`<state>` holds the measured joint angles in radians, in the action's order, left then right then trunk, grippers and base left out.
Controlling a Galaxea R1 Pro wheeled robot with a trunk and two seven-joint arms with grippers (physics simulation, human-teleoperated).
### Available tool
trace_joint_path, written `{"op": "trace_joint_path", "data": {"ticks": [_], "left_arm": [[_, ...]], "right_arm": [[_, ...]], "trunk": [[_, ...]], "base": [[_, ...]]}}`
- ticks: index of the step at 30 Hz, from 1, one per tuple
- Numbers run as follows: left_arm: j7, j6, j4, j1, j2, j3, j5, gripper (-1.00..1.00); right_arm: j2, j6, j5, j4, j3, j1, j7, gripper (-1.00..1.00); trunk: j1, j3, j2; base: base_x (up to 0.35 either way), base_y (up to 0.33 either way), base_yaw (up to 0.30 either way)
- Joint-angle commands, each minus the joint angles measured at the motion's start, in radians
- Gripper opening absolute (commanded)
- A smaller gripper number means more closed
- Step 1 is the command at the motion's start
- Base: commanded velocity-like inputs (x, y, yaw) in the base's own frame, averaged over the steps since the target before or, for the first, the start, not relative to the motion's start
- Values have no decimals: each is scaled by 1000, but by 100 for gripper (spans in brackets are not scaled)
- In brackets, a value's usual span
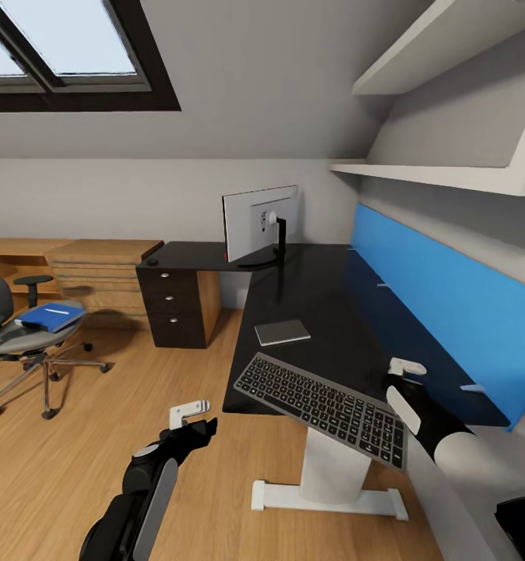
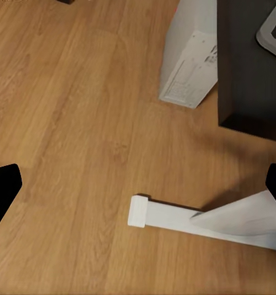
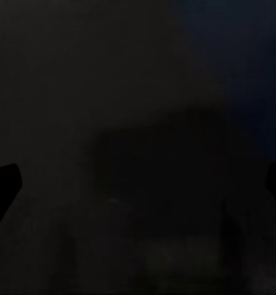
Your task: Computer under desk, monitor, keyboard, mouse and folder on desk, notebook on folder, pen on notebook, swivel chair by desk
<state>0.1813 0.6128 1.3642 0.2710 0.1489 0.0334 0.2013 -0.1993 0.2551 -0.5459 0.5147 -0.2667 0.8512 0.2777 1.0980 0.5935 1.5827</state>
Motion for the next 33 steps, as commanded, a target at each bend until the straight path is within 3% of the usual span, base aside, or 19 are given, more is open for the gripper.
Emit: {"op": "trace_joint_path", "data": {"ticks": [1,7,10,12,14,17,18,22,23,27,29,33], "left_arm": [[9,4,1,1,0,1,11,100],[16,4,1,1,0,2,10,100],[16,4,1,1,0,2,10,100],[16,4,1,1,0,2,10,100],[17,4,1,1,0,2,10,100],[17,4,1,1,0,2,10,100],[16,4,1,1,0,1,11,100],[14,4,1,1,-1,0,13,100],[14,3,1,1,-2,-1,13,100],[14,2,1,1,-2,-3,14,100],[16,2,3,1,-3,-6,14,100],[16,2,4,1,-3,-9,13,100]], "right_arm": [[-2,1,-9,13,-8,0,9,100],[-7,2,-14,165,-6,-16,13,100],[-22,61,-16,336,0,-99,17,100],[-30,95,-18,461,33,-164,24,100],[-30,117,-22,513,63,-191,29,100],[-29,176,-54,588,123,-230,34,100],[-29,199,-84,616,144,-242,36,100],[-29,230,-180,709,173,-279,50,100],[-28,237,-237,761,188,-308,127,100],[-28,237,-279,768,197,-312,162,100],[-30,237,-328,768,225,-314,184,100],[-32,237,-328,769,226,-314,184,100]], "trunk": [[-4,-2,-7],[-27,-21,-49],[-38,-30,-70],[-46,-37,-84],[-54,-43,-98],[-58,-46,-105],[-58,-46,-105],[-58,-46,-105],[-58,-46,-105],[-58,-46,-105],[-58,-46,-105],[-58,-46,-105]], "base": [[0,0,0],[0,0,0],[0,0,0],[0,0,0],[0,0,0],[0,0,0],[0,0,0],[0,0,0],[0,18,0],[-24,138,0],[-152,224,0],[-237,166,0]]}}
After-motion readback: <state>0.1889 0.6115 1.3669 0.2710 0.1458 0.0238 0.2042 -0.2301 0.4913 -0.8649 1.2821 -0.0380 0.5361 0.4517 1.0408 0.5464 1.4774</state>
